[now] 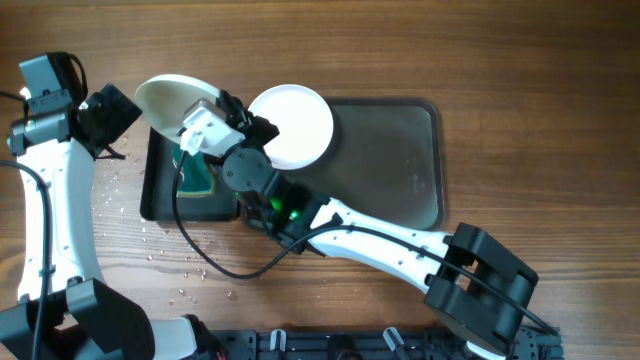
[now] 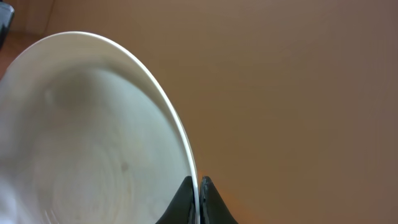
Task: Clean dirty plates on tray and stack at the side
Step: 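Lift the scrubbed plate and tilt it over the black water tray with the right gripper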
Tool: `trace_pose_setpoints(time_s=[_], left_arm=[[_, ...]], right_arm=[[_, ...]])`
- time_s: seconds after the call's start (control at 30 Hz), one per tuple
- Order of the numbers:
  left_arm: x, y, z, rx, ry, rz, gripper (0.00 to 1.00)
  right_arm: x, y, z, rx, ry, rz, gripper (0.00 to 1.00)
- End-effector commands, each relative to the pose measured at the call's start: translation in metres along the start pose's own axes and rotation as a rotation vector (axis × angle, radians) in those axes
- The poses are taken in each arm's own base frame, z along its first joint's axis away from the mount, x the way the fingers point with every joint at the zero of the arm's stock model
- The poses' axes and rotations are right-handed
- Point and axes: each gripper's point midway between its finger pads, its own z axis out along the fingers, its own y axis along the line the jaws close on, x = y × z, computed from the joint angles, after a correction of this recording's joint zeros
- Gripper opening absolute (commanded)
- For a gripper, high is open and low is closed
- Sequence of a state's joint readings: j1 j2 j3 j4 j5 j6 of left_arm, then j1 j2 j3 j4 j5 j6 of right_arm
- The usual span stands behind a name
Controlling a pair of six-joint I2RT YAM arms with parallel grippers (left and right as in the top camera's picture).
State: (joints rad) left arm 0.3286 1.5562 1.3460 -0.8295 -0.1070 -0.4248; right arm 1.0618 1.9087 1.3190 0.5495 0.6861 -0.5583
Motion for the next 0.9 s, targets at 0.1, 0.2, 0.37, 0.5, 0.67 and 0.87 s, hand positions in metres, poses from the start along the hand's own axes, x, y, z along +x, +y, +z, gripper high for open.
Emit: trace_pose_setpoints(time_s=[0.1,0.2,0.37,0.5,0.67,0.87], left_arm=[[-0.003,0.0,-0.001,0.003,-0.005,-0.013,1.0],[-0.003,0.0,-0.001,0.003,-0.005,-0.013,1.0],[-0.003,0.0,-0.001,0.003,-0.005,-0.013,1.0],[-0.003,0.0,-0.001,0.003,-0.005,-0.013,1.0],[-0.003,0.0,-0.001,0.003,-0.005,-0.013,1.0],[-0.003,0.0,-0.001,0.003,-0.005,-0.013,1.0]], right_arm=[[-0.01,-0.002,-0.002,0.023,-0.015,-0.124,0.05],[-0.012,-0.004,-0.002,0.03,-0.023,-0.175,0.05],[-0.018,-0.008,-0.002,0.049,-0.042,-0.24,0.04],[-0.021,-0.01,-0.002,0.058,-0.052,-0.242,0.04],[-0.021,-0.01,-0.002,0.06,-0.053,-0.238,0.05],[-0.021,-0.011,-0.002,0.063,-0.051,-0.202,0.04]])
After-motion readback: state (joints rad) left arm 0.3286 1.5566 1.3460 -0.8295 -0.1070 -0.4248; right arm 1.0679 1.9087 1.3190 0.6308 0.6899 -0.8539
